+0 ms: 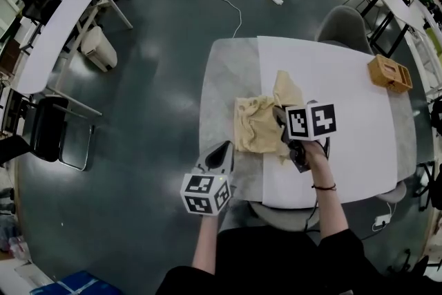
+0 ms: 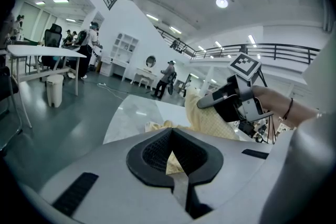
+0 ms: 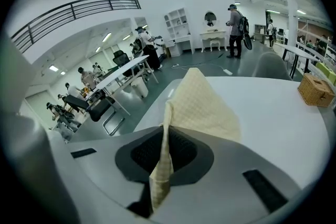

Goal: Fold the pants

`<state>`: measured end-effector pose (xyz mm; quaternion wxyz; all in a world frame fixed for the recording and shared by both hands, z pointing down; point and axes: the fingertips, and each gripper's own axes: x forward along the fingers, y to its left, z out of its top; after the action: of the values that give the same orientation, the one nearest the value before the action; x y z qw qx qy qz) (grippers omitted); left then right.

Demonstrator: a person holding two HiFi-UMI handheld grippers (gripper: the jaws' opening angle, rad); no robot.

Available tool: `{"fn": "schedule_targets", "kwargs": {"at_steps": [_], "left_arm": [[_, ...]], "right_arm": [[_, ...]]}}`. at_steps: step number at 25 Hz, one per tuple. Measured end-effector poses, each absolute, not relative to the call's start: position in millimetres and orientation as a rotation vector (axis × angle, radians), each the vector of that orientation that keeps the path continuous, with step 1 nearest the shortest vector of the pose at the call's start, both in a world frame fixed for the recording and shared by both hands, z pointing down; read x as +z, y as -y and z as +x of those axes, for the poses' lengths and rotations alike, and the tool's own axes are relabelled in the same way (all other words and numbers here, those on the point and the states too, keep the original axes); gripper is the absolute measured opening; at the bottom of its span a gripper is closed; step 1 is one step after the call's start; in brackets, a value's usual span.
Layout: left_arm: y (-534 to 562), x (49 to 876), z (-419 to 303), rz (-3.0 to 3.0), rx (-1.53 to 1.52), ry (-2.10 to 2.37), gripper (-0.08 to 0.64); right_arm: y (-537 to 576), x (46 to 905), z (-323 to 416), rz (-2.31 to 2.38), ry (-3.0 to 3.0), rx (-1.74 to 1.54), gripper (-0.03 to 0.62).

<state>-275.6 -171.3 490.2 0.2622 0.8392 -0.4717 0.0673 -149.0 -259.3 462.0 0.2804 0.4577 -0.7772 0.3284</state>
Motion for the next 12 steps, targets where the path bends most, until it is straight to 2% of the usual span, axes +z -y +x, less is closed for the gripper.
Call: {"fn": "schedule_targets", "kwargs": {"at_steps": [12], "left_arm": [[174,502,-289,2.228,0.175,1.280,0.014]], "right_arm": [[270,511,-195,1.173,1.971,0.850,0.025]]}}
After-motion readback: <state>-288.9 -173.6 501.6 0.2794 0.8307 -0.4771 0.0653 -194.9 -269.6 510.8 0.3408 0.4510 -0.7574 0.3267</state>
